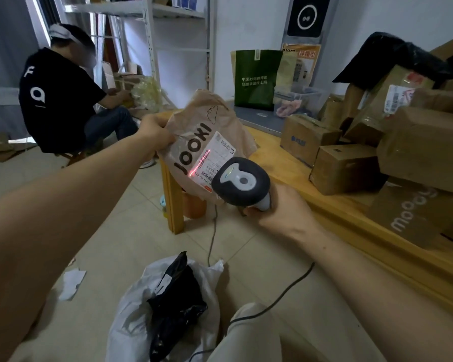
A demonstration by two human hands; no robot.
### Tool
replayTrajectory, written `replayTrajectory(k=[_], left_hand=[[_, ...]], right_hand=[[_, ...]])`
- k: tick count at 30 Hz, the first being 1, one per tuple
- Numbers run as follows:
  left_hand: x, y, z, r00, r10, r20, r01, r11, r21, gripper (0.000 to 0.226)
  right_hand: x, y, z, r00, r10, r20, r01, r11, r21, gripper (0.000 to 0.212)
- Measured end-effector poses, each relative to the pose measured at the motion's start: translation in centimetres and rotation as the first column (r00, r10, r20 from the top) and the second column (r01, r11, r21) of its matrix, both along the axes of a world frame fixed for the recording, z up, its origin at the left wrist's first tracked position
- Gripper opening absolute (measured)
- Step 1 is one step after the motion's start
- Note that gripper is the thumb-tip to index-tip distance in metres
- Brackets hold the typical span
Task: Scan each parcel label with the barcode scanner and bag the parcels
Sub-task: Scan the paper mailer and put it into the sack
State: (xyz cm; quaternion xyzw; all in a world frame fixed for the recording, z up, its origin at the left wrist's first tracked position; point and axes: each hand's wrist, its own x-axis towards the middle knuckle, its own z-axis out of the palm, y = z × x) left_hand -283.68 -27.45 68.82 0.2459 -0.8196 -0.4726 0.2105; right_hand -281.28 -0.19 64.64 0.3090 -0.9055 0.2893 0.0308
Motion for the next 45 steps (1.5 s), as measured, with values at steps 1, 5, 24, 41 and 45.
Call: replayTrajectory(k=[1, 5, 24, 41, 45], left_hand=[[-0.2, -0.4, -0.3, 1.000, 0.003, -0.006, -0.003, 1.000, -0.002, 0.016], [0.7, -1.0, -1.9, 0.999, 0.014, 0.034, -0.013, 1.000, -0.018, 0.013], [5.0, -2.9, -34.0, 0.754, -0.048, 0.656, 0.191, 0.970, -0.149, 0.021], [-1.3, 0.3, -50.0, 0.267, -0.195, 0.944, 0.207, 0.968, 0.142, 0.133], [-2.1, 0.1, -51.3, 0.240, -0.177, 0.955, 0.197, 0.972, 0.131, 0.129]], right_hand=[[0.1, -0.2, -0.2, 1.000, 0.002, 0.017, -0.002, 1.000, 0.001, 0.033], [0.0, -1.0, -1.2, 0.935, 0.019, 0.355, 0.047, 0.983, -0.177, 0.016], [-7.6, -7.0, -21.2, 0.075, -0.019, 0.997, 0.394, 0.919, -0.012, 0.022], [-19.4, -12.7, -43.4, -0.079, -0.170, 0.982, 0.430, 0.883, 0.188, 0.037], [-18.5, -14.1, -46.4, -0.132, -0.162, 0.978, 0.363, 0.910, 0.199, 0.011]])
